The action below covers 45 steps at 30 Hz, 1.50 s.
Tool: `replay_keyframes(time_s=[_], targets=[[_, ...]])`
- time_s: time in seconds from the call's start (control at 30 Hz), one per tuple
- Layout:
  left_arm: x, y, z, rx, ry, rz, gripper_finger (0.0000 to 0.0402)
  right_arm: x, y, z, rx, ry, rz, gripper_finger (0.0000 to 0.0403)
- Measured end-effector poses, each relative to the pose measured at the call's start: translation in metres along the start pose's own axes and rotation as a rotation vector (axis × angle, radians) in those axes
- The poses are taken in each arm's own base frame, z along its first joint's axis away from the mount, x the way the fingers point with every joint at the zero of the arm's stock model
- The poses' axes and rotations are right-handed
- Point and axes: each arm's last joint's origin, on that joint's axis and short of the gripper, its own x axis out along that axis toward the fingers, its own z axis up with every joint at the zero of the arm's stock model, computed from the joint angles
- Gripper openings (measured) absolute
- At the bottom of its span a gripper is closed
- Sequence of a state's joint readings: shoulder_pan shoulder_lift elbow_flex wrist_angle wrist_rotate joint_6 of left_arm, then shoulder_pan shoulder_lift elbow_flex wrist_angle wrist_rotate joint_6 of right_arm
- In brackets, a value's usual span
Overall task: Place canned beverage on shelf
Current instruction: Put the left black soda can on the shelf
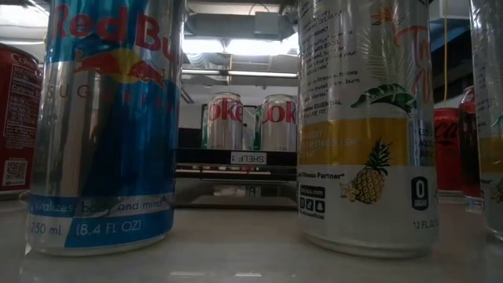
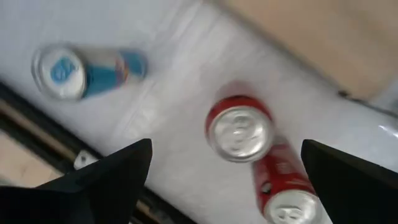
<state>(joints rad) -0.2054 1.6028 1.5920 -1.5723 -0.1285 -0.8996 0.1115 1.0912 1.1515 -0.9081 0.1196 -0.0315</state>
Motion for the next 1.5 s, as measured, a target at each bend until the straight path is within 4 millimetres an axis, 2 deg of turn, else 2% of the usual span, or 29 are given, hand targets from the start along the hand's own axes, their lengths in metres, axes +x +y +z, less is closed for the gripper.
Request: replay_keyframes(time_s=[0.27, 0.43, 0.67, 0.97, 1.1, 1.27, 1.5], targets=[[0.045, 0.000, -0.008, 0.006, 0.086, 0.090, 0.0400, 0.000, 0.000, 0.000, 0.000, 0.000, 0.000, 0.0356], [0.062, -0.001, -0.011, 0.005, 0.129, 0.066, 0.0400, 0.000, 0.000, 0.000, 0.000, 0.000, 0.000, 0.0356], [0.061, -0.001, -0.011, 0.010, 0.138, 0.066, 0.0400, 0.000, 0.000, 0.000, 0.000, 0.000, 0.000, 0.0356], [0.043, -0.003, -0.005, 0.020, 0.102, 0.024, 0.0400, 0.000, 0.000, 0.000, 0.000, -0.001, 0.000, 0.0356], [0.042, -0.007, -0.002, 0.010, 0.065, -0.015, 0.0400, 0.000, 0.000, 0.000, 0.000, -0.001, 0.000, 0.0356], [0.050, -0.013, 0.000, 0.009, 0.017, -0.045, 0.0400, 0.000, 0.000, 0.000, 0.000, -0.001, 0.000, 0.0356], [0.068, -0.009, -0.006, -0.009, 0.075, -0.004, 0.0400, 0.000, 0.000, 0.000, 0.000, 0.000, 0.000, 0.0356]])
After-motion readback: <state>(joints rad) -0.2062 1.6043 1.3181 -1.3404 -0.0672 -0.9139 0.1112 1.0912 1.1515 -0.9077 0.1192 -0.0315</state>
